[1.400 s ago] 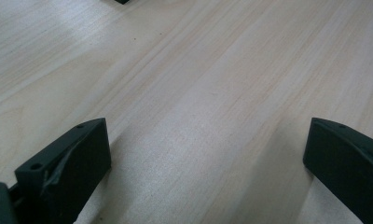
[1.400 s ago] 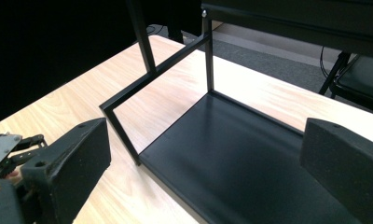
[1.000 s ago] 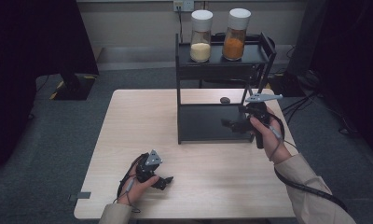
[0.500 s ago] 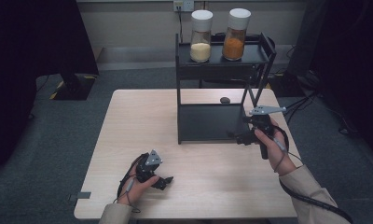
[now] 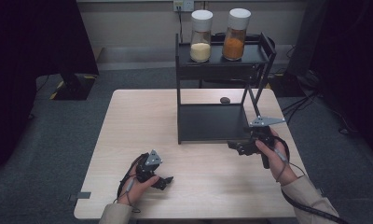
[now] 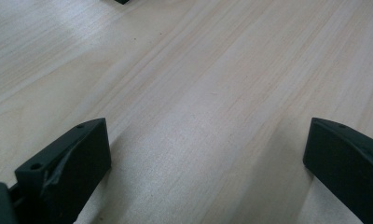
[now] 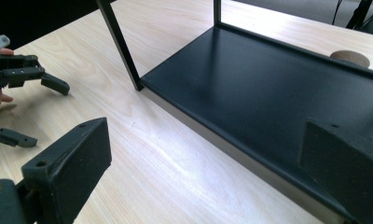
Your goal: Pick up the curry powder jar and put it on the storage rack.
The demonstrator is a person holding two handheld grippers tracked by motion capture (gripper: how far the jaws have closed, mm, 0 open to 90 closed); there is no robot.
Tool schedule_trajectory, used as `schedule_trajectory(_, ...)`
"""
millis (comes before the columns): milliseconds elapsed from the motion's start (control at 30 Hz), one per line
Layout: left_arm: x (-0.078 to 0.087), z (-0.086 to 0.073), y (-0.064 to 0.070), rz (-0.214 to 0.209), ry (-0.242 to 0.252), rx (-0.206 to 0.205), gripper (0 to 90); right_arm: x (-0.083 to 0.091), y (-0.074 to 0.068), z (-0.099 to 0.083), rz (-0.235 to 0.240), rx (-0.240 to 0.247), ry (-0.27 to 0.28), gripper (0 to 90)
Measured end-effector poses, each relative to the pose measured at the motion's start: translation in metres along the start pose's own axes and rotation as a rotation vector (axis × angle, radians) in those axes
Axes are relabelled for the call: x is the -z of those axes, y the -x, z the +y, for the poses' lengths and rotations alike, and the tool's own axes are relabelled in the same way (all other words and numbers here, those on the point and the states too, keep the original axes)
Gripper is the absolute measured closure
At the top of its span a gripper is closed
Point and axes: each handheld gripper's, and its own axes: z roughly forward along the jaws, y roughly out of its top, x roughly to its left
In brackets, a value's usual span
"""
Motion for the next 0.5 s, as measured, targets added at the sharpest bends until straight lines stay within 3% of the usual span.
schedule_trajectory(500, 0.0, 0.0, 0.0, 0.0, 0.0, 0.0, 0.1, 0.004, 0.004, -0.03, 0.0, -0.007, -0.012, 1.8)
